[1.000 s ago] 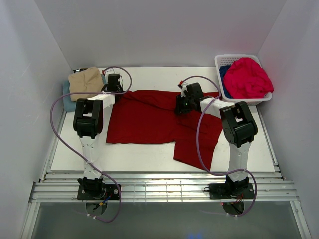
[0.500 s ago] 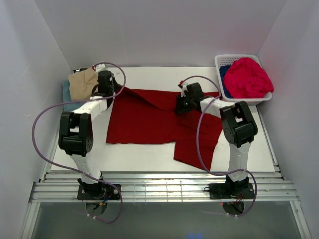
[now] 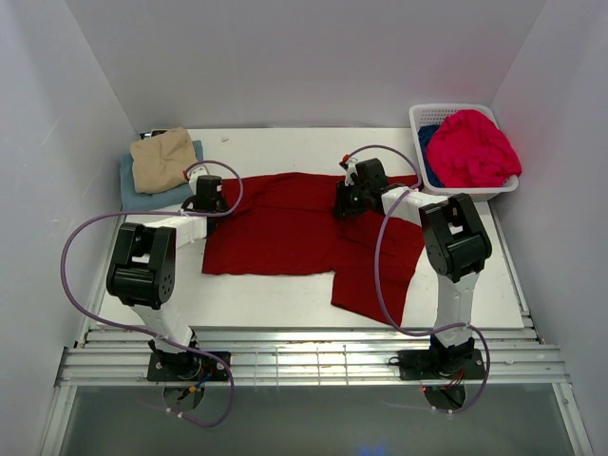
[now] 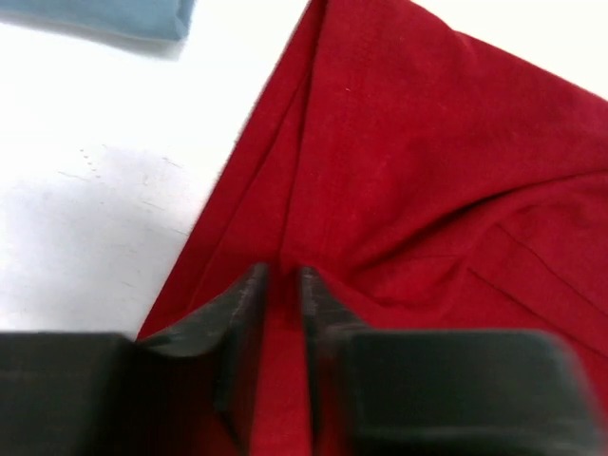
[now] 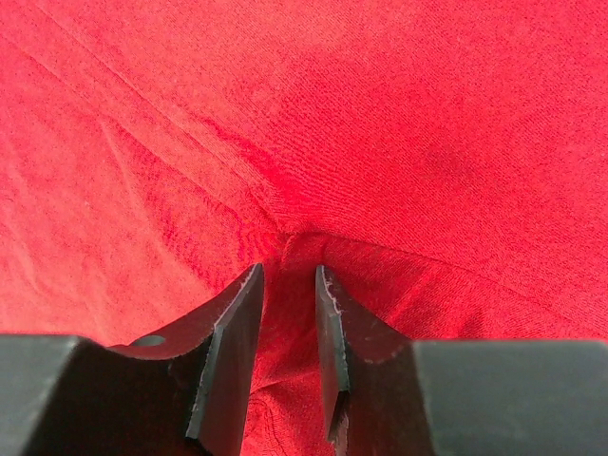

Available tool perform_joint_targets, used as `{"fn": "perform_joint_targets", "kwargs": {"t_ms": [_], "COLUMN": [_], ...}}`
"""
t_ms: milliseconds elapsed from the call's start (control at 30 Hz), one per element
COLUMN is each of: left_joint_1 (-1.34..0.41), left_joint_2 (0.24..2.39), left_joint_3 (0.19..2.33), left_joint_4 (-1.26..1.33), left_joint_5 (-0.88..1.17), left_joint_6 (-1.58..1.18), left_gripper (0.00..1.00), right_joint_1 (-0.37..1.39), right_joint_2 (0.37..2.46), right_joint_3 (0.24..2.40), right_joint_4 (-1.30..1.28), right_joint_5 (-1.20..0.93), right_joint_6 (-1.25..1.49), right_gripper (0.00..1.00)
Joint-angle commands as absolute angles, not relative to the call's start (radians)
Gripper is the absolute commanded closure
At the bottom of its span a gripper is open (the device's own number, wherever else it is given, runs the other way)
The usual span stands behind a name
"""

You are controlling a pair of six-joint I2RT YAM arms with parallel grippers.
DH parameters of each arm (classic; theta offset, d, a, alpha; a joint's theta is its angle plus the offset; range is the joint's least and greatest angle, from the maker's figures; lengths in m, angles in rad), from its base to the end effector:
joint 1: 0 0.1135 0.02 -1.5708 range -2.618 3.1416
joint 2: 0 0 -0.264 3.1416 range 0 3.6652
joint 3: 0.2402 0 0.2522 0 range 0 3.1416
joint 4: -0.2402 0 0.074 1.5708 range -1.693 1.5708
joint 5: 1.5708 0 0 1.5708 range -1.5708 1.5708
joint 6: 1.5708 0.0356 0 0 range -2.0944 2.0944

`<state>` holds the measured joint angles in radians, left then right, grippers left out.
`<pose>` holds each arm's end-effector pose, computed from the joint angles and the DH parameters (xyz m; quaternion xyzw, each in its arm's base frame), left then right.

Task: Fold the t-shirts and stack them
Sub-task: Fold the flattened tshirt in 1/3 of the way

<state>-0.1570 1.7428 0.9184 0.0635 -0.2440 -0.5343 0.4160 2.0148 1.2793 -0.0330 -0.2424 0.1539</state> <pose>0.3512 -0.0469 0.1597 -0.2182 0.8871 -0.0273 0.4058 0.3929 0.1829 0.1566 -0.1662 0.8999 0.2158 0.3407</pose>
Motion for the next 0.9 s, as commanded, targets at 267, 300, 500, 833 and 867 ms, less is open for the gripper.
{"fn": "perform_joint_targets", "kwargs": {"t_ms": [267,300,500,833,867], "left_joint_1": [-0.212,-0.212,-0.213,-0.21,-0.212], "left_joint_2": [1.652,1.654,1.788,2.0,2.006], "left_joint_3": [0.963,0.968,1.084,1.241,1.249], "left_joint_4": [0.116,0.13,0.158,0.146,0.141], "left_joint_5": [-0.442,-0.445,-0.459,-0.434,-0.434], "left_joint_6": [-0.551,-0.549,-0.508,-0.472,-0.474], "left_gripper": [0.39,0.39,0.43,0.72,0.74], "right_joint_1": [0.434,0.434,0.433,0.431,0.431], "right_joint_2": [1.993,1.993,2.011,2.02,2.022], "right_joint_3": [1.256,1.262,1.289,1.276,1.275], "right_joint_4": [-0.135,-0.135,-0.133,-0.14,-0.14], "right_joint_5": [-0.242,-0.241,-0.244,-0.213,-0.213], "right_joint_6": [0.152,0.152,0.15,0.132,0.132], "right_gripper": [0.64,0.64,0.64,0.64,0.64]}}
